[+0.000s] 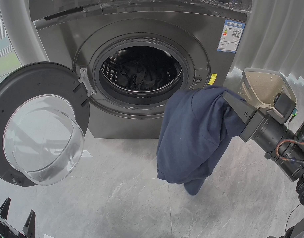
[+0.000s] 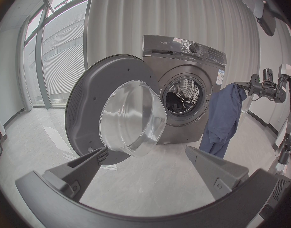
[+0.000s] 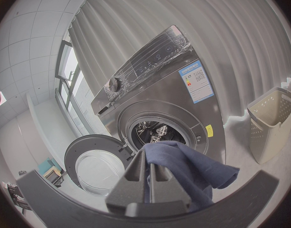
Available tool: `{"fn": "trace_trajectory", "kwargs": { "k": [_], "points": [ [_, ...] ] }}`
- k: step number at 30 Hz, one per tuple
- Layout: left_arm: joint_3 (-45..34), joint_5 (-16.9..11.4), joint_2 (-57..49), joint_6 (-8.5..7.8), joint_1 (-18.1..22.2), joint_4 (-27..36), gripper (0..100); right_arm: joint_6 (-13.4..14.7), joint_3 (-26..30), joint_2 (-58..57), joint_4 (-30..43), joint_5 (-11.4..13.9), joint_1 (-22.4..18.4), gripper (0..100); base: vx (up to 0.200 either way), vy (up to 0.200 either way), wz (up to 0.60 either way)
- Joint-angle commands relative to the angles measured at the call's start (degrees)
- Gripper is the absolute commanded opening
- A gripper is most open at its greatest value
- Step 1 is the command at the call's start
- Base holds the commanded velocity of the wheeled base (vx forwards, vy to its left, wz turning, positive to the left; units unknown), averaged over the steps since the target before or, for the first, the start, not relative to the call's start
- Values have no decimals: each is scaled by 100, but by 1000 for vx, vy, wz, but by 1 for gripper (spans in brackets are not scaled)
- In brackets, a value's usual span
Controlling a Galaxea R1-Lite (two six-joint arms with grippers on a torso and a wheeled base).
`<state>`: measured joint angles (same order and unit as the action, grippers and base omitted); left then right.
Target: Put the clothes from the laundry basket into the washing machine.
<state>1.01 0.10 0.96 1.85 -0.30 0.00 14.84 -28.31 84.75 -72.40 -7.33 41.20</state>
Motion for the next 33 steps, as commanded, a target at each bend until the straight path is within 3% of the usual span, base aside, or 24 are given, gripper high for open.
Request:
{"fn": "trace_trajectory", "kwargs": {
  "k": [1, 6, 13, 17, 29, 30, 33],
  "points": [
    [-92, -1, -35, 8, -5, 0, 100, 2, -35, 50, 7, 12, 19, 0, 0, 0, 0],
    [-92, 8, -35, 8, 4, 0, 100, -7, -87, 182, -2, 73, 54, 0, 0, -120, 0],
    [-101, 25, -52, -150, 13, -18, 100, -7, -342, 358, -11, 73, 511, 0, 0, 0, 0],
    [-101, 34, -61, -159, 30, -18, 100, -16, -439, 420, 42, 65, 722, 0, 0, 0, 0],
    [-101, -19, -70, -256, 39, -35, 100, 2, -1204, 1386, -204, 12, 643, 0, 0, 0, 0],
    [-101, -54, -70, -317, 39, -62, 100, 2, -1256, 1483, -301, 12, 626, 0, 0, 0, 0],
    [505, -396, 9, -264, 74, -571, 100, -7, -1371, 1676, -486, 12, 555, 0, 0, 0, 0]
  ]
}}
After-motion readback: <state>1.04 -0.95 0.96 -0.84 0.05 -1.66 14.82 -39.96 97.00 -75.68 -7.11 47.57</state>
